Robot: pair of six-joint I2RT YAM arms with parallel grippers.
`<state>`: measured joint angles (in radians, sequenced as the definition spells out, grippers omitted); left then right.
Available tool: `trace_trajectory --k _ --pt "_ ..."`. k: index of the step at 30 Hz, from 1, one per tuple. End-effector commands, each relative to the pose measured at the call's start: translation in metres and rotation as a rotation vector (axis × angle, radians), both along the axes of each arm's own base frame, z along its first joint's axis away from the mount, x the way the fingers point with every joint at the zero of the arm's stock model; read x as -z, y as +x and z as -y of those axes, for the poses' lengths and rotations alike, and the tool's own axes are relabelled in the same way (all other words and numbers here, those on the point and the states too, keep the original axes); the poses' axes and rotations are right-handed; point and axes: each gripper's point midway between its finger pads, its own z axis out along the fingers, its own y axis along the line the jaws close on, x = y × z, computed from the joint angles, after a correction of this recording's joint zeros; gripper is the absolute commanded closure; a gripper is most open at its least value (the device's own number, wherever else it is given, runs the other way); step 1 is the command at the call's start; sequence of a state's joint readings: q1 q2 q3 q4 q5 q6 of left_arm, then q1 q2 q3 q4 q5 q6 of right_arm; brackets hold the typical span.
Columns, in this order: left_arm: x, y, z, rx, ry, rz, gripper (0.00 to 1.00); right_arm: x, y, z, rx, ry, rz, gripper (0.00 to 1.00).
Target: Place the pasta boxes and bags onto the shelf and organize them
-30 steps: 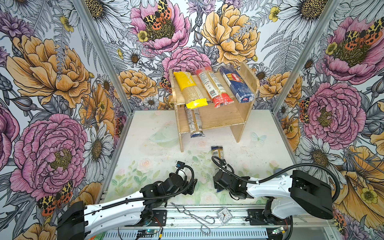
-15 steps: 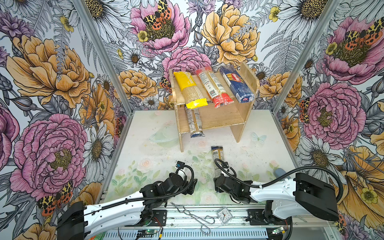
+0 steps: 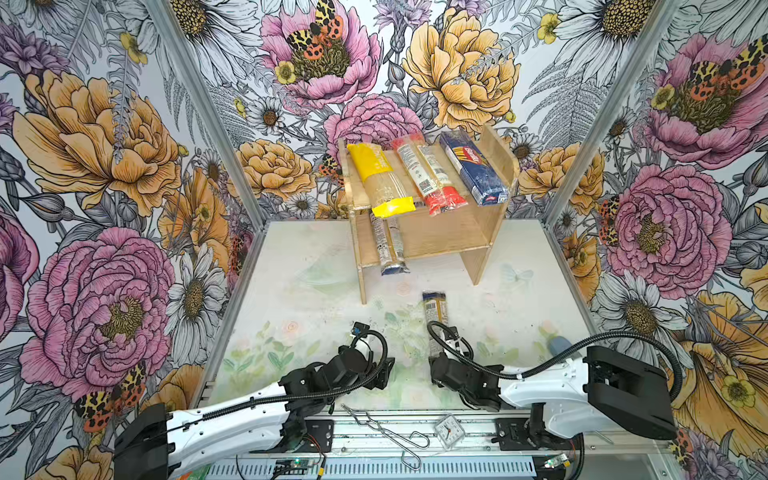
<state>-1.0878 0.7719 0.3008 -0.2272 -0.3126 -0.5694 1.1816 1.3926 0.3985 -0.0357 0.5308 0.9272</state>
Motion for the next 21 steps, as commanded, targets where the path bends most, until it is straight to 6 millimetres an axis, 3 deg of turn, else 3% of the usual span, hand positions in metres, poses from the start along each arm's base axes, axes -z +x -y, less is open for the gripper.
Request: trace_trajectory --k 1,21 --pt "-0.0083 0.0013 0.0030 0.004 -0.032 0.005 0.01 0.0499 -0.0470 0.0251 -0.042 -0.092 -0.263 0.33" --pt "-0.0108 0.0023 0.0037 0.007 -0.031 0.012 0.01 0.0430 -0.0476 0.0225 -0.067 -0.067 -0.252 0.61"
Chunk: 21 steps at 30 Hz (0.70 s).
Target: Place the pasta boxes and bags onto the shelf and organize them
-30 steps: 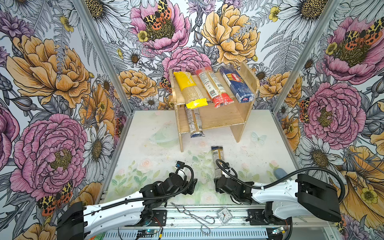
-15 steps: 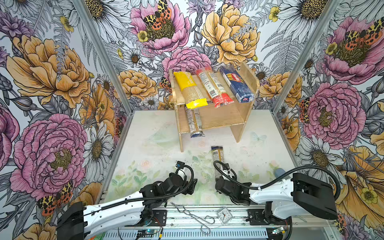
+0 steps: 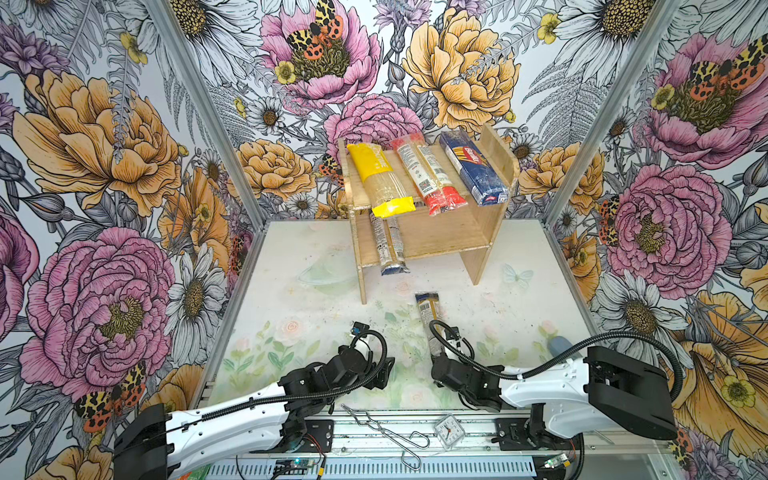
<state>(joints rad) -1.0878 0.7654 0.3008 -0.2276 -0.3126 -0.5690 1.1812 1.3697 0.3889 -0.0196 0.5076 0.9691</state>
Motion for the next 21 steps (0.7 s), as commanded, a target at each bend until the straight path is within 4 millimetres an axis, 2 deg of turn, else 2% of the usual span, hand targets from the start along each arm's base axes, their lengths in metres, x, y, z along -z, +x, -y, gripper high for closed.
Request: trace_trajectory --k 1,14,17,19,21 --pt "-0.010 0.003 0.004 0.005 -0.027 0.010 0.01 0.046 -0.046 0.027 -0.095 -0.125 -0.233 0.62" --pt "-0.009 0.003 0.004 0.007 -0.023 0.010 0.01 0.040 -0.045 0.028 -0.095 -0.100 -0.216 0.80" --pt "-0.009 0.003 0.005 0.008 -0.024 0.010 0.01 0.037 -0.044 0.029 -0.093 -0.090 -0.211 0.87" --pt "-0.010 0.004 0.005 0.008 -0.023 0.009 0.01 0.035 -0.044 0.030 -0.093 -0.084 -0.210 1.00" --pt "-0.010 0.004 0.005 0.008 -0.023 0.008 0.01 0.034 -0.043 0.032 -0.086 -0.084 -0.211 1.00"
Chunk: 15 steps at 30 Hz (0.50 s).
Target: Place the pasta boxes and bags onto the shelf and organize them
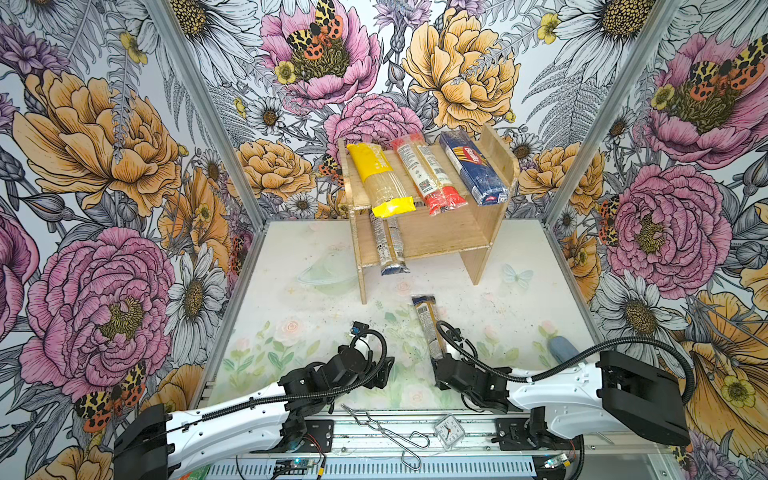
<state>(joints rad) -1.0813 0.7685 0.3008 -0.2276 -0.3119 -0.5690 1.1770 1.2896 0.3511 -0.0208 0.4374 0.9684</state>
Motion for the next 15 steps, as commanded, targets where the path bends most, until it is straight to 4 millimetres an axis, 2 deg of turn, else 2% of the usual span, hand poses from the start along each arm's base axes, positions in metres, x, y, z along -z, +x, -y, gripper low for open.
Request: trace_trajectory --k 1,15 --pt "-0.011 0.002 0.006 0.014 -0.025 0.010 0.01 0.037 -0.033 0.034 -0.056 -0.145 -0.169 1.00" --pt "-0.010 0.003 0.007 0.015 -0.022 0.008 0.01 0.017 -0.029 0.041 -0.042 -0.095 -0.138 1.00"
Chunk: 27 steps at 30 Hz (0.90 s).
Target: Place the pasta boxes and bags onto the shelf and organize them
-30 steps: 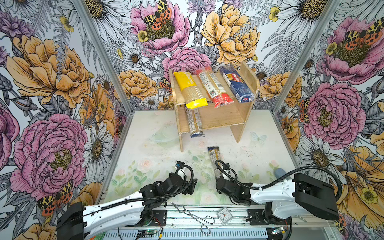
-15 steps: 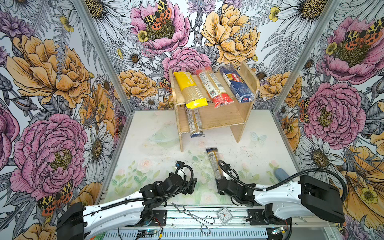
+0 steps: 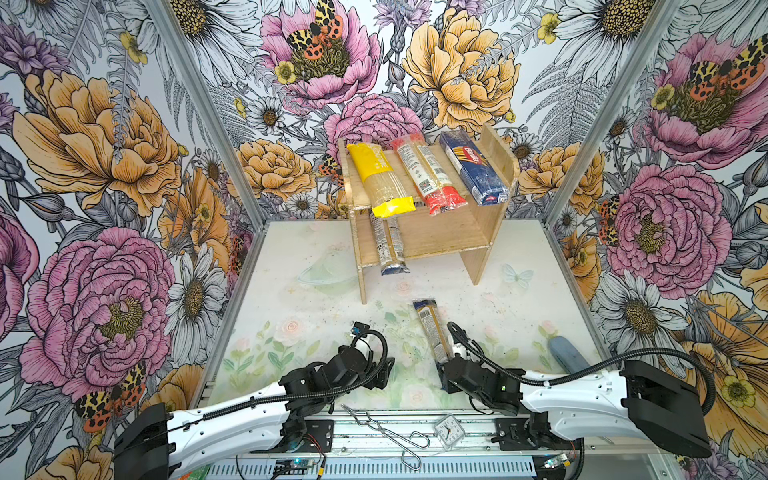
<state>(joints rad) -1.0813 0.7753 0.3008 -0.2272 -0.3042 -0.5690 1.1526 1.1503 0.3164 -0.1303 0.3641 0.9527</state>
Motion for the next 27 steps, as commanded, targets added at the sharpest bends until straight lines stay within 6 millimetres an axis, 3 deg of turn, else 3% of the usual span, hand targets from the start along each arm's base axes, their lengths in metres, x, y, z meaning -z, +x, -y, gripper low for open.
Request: trace_trajectory --k 1,27 --pt "-0.013 0.004 0.006 0.008 -0.027 0.016 0.01 0.019 -0.017 0.027 -0.013 -0.105 -0.086 1.00" --pt "-0.013 0.007 0.014 0.024 -0.025 0.016 0.01 -0.026 -0.007 0.028 -0.029 0.011 -0.031 1.00"
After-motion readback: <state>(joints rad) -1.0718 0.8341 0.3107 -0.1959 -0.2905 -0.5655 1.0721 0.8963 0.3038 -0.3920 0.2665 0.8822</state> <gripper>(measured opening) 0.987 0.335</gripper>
